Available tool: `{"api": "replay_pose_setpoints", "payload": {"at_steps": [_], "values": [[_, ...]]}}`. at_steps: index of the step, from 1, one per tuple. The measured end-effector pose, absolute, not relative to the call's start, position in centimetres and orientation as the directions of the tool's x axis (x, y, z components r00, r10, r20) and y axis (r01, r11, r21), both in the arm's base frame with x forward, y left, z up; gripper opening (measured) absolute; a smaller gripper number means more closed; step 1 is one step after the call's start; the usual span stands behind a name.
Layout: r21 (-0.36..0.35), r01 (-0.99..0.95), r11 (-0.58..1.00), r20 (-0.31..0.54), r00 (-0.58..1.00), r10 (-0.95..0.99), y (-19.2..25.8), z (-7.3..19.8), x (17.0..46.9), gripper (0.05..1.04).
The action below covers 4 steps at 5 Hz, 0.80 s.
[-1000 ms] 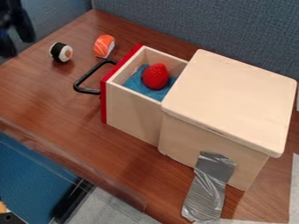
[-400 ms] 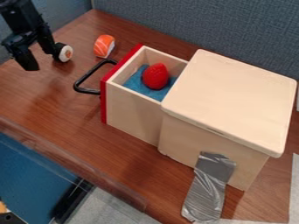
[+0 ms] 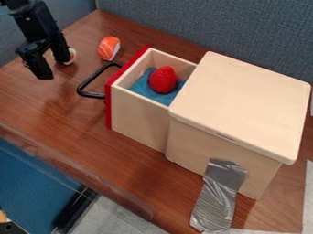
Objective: Close the drawer
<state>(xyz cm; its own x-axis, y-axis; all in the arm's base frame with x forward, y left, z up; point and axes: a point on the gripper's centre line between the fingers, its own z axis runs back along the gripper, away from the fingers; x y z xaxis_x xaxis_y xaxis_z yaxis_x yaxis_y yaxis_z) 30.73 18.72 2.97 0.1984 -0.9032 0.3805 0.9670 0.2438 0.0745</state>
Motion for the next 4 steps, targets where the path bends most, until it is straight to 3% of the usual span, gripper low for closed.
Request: {"api": "replay_pose_setpoints", "payload": {"at_steps": [4], "values": [[0.082,0.968,0.237,0.358,0.194,-0.914,14.7,0.5,31.3,1.000]]}}
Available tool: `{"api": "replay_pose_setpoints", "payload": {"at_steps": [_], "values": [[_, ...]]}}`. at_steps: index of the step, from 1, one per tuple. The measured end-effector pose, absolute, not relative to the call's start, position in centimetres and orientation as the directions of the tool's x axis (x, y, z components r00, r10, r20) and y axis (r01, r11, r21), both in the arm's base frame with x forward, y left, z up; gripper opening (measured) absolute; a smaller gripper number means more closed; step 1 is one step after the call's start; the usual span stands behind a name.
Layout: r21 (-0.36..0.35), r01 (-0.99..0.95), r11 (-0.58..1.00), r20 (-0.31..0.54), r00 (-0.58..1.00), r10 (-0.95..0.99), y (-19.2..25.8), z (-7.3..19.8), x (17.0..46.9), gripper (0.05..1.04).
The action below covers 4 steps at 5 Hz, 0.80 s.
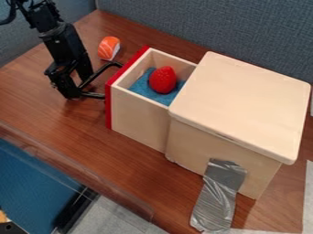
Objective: Close the drawer
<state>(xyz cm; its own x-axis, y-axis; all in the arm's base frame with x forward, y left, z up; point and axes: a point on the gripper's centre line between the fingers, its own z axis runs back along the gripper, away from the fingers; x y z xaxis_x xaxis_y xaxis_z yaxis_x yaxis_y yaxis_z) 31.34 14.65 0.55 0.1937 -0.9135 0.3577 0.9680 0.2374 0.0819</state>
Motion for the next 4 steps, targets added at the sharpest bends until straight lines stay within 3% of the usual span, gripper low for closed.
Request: {"api": "replay_pose_setpoints", "payload": {"at_steps": [4], "values": [[0.077,0.973,0.218,0.379,0.174,-0.909,10.9,0.8,31.0,1.001]]}}
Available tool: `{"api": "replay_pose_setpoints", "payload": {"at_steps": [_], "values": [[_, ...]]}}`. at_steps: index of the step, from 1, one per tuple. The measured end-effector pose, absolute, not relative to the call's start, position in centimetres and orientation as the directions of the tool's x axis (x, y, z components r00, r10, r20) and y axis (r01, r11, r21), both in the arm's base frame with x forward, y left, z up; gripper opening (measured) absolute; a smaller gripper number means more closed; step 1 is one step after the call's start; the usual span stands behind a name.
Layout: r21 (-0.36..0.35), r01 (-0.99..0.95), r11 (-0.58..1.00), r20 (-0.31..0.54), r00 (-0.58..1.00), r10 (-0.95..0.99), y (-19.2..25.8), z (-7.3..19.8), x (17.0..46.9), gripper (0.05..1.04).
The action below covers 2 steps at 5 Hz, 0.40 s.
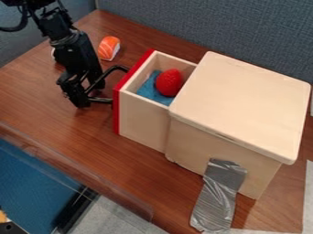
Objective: Close the drawer
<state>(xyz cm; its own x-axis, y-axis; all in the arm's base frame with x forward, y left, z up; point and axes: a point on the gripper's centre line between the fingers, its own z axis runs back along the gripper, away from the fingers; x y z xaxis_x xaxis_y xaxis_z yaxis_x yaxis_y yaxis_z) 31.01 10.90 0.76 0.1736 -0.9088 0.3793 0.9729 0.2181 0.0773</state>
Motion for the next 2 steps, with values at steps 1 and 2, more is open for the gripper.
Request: {"api": "replay_pose_setpoints", "payload": {"at_steps": [1,2], "values": [[0.085,0.973,0.217,0.380,0.169,-0.909,10.10,0.79,30.91,1.001],[0.081,0.974,0.212,0.390,0.165,-0.906,9.19,0.73,30.84,1.000]]}}
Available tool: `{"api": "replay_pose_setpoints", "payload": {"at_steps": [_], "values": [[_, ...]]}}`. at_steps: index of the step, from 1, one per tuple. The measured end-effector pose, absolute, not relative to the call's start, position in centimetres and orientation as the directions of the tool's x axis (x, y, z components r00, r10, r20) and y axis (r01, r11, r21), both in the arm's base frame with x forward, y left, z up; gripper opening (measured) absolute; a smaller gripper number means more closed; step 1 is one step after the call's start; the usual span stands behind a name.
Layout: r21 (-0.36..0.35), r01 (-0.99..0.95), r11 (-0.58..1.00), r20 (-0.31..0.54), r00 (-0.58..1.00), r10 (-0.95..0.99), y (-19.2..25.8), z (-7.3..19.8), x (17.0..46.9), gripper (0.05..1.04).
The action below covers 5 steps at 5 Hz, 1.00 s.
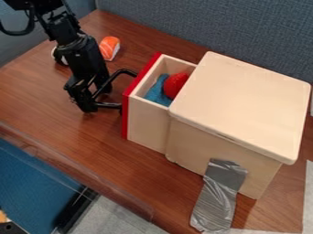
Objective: Close the drawer
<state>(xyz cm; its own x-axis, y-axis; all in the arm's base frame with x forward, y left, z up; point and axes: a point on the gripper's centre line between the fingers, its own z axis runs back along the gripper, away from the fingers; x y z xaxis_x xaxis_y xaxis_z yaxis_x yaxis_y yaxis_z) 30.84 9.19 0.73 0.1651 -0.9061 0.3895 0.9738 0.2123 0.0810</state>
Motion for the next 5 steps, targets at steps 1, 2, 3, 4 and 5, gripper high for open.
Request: {"api": "replay_pose_setpoints", "payload": {"at_steps": [1,2,3,4,5], "values": [[0.086,0.974,0.209,0.391,0.160,-0.906,8.4,0.8,31.0,1.000],[0.085,0.974,0.211,0.394,0.162,-0.905,7.7,0.8,31.3,1.000],[0.082,0.974,0.210,0.396,0.162,-0.904,6.8,0.8,31.6,1.000],[0.075,0.978,0.193,0.396,0.148,-0.906,5.3,0.7,32.0,1.001],[0.078,0.978,0.194,0.393,0.149,-0.907,4.5,0.7,32.3,1.001]]}}
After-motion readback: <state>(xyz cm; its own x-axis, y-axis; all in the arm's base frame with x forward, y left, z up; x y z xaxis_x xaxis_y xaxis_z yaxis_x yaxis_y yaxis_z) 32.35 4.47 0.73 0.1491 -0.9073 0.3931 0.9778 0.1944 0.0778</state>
